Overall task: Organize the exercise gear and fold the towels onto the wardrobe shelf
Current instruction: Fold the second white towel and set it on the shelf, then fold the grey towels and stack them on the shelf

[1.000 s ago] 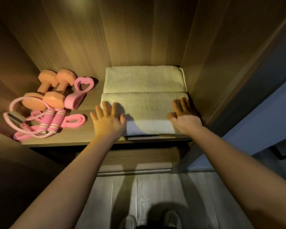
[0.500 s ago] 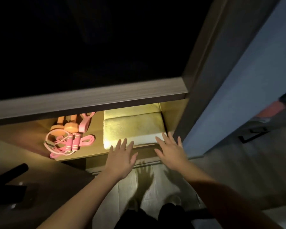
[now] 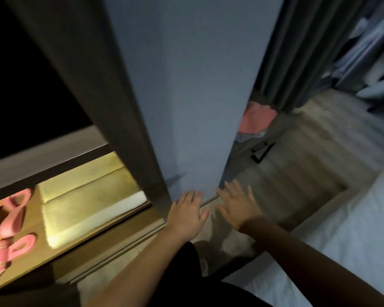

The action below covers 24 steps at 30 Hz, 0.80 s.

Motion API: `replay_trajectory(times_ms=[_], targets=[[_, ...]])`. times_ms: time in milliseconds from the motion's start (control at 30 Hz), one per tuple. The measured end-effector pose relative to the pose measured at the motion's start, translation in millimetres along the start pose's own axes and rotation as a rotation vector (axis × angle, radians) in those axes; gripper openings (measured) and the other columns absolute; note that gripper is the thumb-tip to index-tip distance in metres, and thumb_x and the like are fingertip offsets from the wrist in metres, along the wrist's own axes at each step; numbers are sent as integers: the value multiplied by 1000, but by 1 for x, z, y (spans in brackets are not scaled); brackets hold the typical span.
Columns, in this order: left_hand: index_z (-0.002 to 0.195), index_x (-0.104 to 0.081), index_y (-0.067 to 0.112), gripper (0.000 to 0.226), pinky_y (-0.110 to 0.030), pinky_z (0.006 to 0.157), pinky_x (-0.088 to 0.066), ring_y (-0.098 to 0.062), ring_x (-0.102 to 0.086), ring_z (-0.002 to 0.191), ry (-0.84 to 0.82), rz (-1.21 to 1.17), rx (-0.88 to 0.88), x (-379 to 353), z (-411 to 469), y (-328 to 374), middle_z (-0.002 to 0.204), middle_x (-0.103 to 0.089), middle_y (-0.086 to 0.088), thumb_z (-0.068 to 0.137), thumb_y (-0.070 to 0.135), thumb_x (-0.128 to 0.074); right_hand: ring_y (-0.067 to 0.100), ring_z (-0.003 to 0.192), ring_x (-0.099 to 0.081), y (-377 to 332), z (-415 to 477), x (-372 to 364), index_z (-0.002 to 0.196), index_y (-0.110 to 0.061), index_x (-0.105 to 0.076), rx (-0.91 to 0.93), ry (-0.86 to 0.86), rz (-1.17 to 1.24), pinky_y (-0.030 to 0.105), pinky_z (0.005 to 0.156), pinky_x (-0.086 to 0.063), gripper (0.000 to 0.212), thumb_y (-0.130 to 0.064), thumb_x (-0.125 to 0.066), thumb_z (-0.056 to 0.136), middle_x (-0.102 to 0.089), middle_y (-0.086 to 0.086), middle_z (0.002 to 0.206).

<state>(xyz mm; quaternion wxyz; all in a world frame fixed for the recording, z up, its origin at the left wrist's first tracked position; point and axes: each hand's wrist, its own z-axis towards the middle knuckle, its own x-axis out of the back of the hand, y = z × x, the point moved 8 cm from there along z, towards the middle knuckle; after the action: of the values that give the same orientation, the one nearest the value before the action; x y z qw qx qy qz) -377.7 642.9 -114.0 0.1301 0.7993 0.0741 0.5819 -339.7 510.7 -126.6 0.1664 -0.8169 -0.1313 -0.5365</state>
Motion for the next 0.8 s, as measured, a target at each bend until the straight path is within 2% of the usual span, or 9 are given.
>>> replay_trajectory(times_ms=[200,467,567,667,800], targets=[[150,-25,20,58,-39,115,-21,-20,-19,146,-91,41,-137,-9,90,77,158,-24,-4,100,47,-34,26,150,-1,119,0,12,152,-26,-23,-155,47,78,55,117,-5,57,-50,-28,101,-14,3,162],[152,-24,17,58,-43,117,-20,-25,-15,148,-124,83,-226,2,264,159,160,-20,-7,102,45,-34,29,149,7,268,85,45,155,-27,-9,-288,33,161,57,118,-1,60,-45,-29,102,1,7,163],[152,-25,16,61,-45,116,-23,-26,-19,146,-138,42,-170,11,321,179,159,-23,-8,101,46,-37,29,149,7,317,122,61,155,-27,-7,-294,-11,176,58,118,-1,62,-47,-29,101,3,7,163],[150,-27,17,62,-42,112,-29,-25,-27,141,-120,47,-128,19,368,193,154,-29,-8,98,47,-42,29,149,7,361,161,78,155,-28,-7,-278,-26,147,60,117,-3,65,-49,-35,100,3,7,163],[152,-22,18,70,-44,112,-30,-27,-22,144,-175,-21,19,17,410,185,159,-19,-6,95,51,-48,33,149,5,403,202,88,154,-30,-3,-234,-99,136,65,113,-8,77,-49,-48,95,4,7,163]])
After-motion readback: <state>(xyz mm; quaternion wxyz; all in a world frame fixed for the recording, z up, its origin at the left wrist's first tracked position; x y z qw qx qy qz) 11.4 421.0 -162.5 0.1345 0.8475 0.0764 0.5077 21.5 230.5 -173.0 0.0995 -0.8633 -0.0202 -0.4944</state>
